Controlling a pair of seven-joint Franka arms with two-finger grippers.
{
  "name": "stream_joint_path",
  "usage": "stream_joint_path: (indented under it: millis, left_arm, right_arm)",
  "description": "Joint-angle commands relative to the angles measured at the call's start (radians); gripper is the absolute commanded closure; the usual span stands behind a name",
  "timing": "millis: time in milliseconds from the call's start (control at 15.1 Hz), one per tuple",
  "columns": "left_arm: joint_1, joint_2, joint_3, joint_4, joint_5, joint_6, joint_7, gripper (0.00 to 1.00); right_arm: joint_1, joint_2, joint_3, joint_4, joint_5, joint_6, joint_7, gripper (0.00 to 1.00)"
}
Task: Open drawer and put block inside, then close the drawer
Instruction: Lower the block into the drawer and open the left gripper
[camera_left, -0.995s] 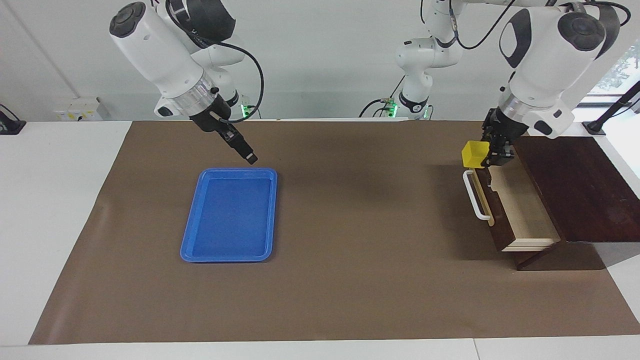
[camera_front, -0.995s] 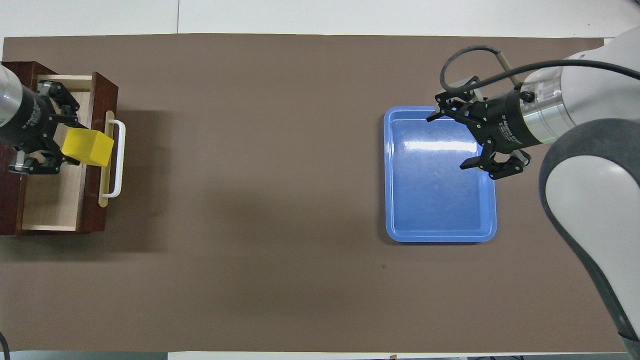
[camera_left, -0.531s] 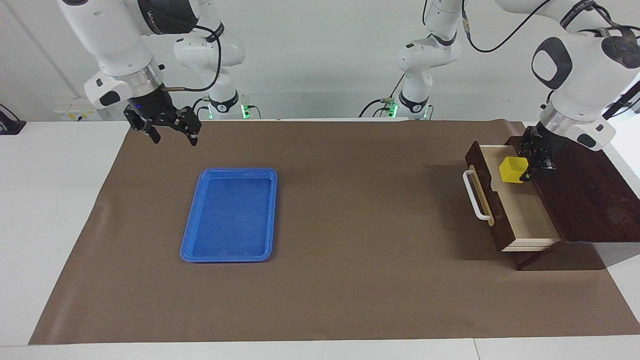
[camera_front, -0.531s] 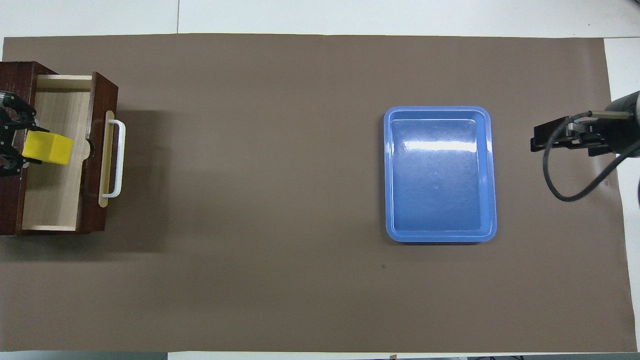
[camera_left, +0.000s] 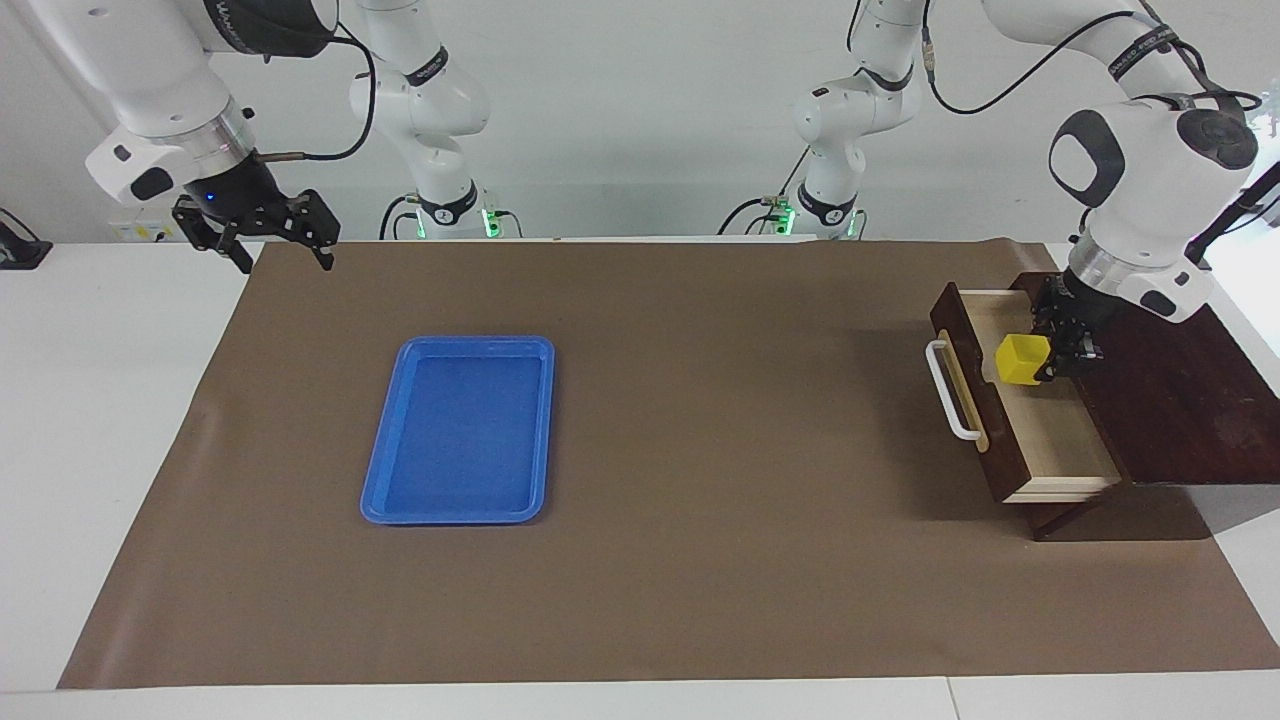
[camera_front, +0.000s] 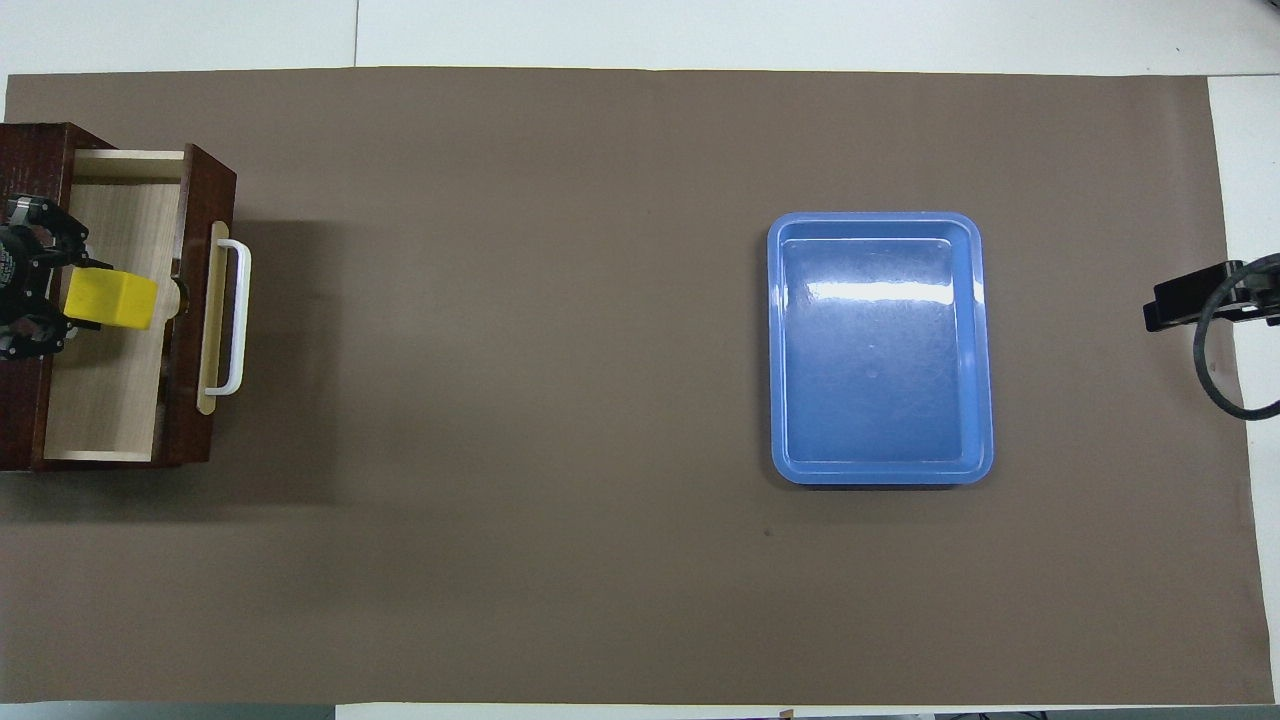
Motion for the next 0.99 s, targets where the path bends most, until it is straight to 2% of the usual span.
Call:
stream_joint_path:
  millis: [0, 199, 464, 928]
  left_arm:
    - [0.012, -0.009, -0.011, -0.051, 0.009, 0.069, -0.012, 1.0]
    - [0.012, -0.006, -0.011, -0.074, 0.009, 0.09, -0.029, 1.0]
    - [0.009, 0.004, -0.011, -0.105, 0.009, 0.109, -0.047, 1.0]
    - [0.006, 0.016, -0.011, -0.13, 0.009, 0.127, -0.078, 1.0]
  right_arm:
    - [-0.009, -0.052, 0.005, -0.092, -0.019, 0.002, 0.036, 0.0]
    - [-0.004, -0.057, -0.007, -0.106, -0.018, 0.011, 0.043, 0.0]
    - [0.009, -0.043, -0.013, -0.096, -0.018, 0.107, 0.04, 0.0]
    - [0.006, -0.038, -0.016, -0.042, 0.001, -0.056, 0.04, 0.0]
